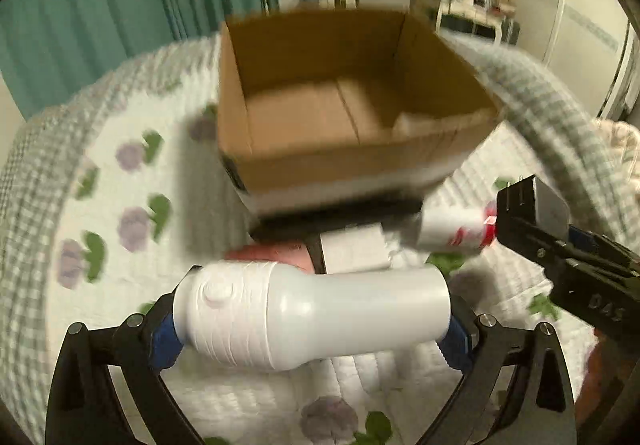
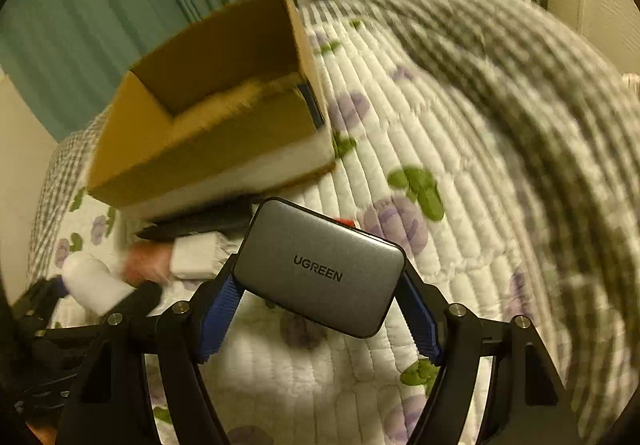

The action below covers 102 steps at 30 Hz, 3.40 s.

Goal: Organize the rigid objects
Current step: 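Grasp white bottle device with left tool while right carries power bank to box, then grasp white wall charger with left tool while right grasps white-and-red tube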

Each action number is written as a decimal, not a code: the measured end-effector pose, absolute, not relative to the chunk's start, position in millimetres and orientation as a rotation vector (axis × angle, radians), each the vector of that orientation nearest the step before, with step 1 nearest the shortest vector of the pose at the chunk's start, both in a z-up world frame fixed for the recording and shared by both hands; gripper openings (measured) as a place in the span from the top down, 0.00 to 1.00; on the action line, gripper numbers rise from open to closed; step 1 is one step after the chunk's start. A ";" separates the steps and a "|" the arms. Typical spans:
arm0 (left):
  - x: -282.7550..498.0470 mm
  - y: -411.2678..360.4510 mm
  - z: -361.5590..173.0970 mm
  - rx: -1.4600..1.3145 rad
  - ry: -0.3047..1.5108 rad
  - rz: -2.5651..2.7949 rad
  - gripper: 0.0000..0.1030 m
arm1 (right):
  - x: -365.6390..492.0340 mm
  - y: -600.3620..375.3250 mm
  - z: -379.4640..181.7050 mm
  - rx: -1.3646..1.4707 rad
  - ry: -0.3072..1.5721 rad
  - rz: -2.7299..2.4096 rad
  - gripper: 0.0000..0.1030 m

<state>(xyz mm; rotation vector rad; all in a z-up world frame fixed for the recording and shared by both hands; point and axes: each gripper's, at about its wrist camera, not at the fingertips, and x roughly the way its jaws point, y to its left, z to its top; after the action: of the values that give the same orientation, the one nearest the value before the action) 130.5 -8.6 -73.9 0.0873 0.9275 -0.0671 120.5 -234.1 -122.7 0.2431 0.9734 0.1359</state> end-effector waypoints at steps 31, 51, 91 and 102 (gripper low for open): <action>270.9 -19.0 -63.4 0.102 0.757 -0.184 0.01 | 289.2 -185.1 -42.1 0.023 0.807 0.439 0.24; 208.7 -25.4 0.6 0.104 0.642 -0.237 0.00 | 220.5 -171.6 2.6 -0.001 0.883 0.645 0.18; 115.2 -0.7 -89.4 -0.001 0.847 0.147 0.00 | 138.6 -214.1 -92.5 -0.245 0.947 0.475 0.18; 150.9 -23.6 -131.0 0.029 0.941 0.085 0.01 | 181.4 -189.7 -185.1 -0.354 1.018 0.568 0.42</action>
<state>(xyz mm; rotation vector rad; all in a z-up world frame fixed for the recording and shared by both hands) 150.9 -23.6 -131.0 0.0287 0.9406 0.0852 181.4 -189.7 -185.1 -0.3543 1.0176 0.5676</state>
